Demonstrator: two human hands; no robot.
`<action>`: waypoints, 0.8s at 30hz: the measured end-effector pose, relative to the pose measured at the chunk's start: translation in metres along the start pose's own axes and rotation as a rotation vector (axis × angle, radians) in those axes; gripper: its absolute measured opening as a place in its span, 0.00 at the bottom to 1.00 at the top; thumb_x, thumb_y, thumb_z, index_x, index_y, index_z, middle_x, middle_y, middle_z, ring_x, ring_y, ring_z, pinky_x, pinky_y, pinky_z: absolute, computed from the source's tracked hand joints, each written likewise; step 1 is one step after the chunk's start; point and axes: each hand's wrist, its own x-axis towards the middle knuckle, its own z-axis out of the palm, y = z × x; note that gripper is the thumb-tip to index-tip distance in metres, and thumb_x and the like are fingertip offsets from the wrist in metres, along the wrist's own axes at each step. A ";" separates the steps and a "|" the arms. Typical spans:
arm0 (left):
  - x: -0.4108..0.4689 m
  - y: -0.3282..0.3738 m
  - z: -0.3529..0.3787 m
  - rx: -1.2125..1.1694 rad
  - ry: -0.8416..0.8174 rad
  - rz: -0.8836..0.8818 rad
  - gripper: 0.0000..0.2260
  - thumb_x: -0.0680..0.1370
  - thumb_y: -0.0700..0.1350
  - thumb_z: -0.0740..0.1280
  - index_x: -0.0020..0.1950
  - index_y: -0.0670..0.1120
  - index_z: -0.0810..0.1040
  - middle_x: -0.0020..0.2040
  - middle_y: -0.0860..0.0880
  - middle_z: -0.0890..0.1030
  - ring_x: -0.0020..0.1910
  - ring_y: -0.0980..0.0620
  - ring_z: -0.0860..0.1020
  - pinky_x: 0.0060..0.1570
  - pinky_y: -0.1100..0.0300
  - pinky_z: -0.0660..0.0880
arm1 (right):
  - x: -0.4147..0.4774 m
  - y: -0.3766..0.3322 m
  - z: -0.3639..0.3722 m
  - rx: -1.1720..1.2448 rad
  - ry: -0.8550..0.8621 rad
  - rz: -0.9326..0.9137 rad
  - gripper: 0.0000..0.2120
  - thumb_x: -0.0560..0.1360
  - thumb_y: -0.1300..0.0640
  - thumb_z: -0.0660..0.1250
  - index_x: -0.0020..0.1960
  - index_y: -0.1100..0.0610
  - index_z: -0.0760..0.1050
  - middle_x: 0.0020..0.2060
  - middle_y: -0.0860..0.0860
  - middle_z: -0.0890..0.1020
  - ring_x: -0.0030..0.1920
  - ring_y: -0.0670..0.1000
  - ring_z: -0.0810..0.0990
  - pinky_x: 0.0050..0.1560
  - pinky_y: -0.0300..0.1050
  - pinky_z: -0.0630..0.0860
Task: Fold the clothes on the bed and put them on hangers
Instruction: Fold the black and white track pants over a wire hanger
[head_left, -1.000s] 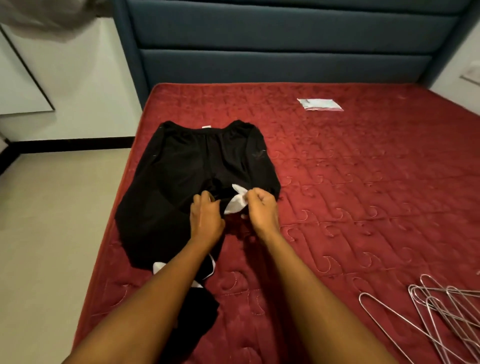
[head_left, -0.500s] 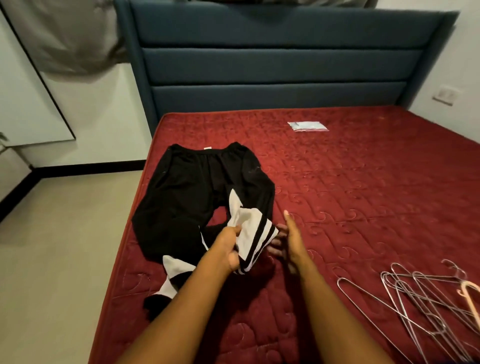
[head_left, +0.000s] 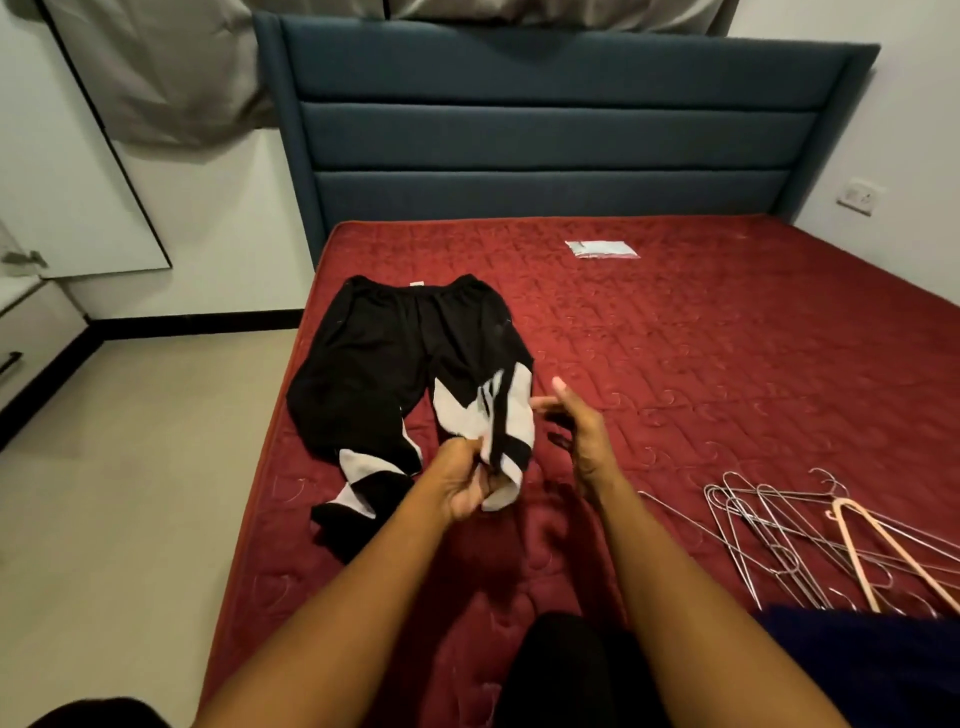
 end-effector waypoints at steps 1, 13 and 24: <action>0.002 0.001 0.003 -0.077 0.033 -0.009 0.11 0.83 0.33 0.56 0.51 0.38 0.78 0.42 0.43 0.80 0.34 0.51 0.80 0.30 0.61 0.79 | -0.003 -0.002 0.000 -0.021 -0.067 0.013 0.26 0.71 0.32 0.67 0.55 0.52 0.84 0.53 0.46 0.86 0.54 0.46 0.82 0.53 0.47 0.74; -0.019 -0.025 -0.036 1.345 0.401 0.091 0.10 0.75 0.45 0.65 0.40 0.41 0.81 0.37 0.43 0.85 0.33 0.44 0.84 0.35 0.52 0.83 | -0.024 0.041 -0.021 -1.281 0.141 0.244 0.22 0.72 0.55 0.70 0.65 0.60 0.76 0.63 0.60 0.80 0.64 0.62 0.79 0.62 0.52 0.75; -0.053 0.030 -0.190 1.578 0.538 0.373 0.27 0.73 0.47 0.75 0.69 0.42 0.71 0.58 0.42 0.80 0.59 0.41 0.79 0.52 0.54 0.75 | -0.013 0.079 0.102 -1.003 -0.178 -0.024 0.12 0.66 0.50 0.68 0.44 0.55 0.81 0.43 0.51 0.84 0.48 0.55 0.82 0.51 0.46 0.78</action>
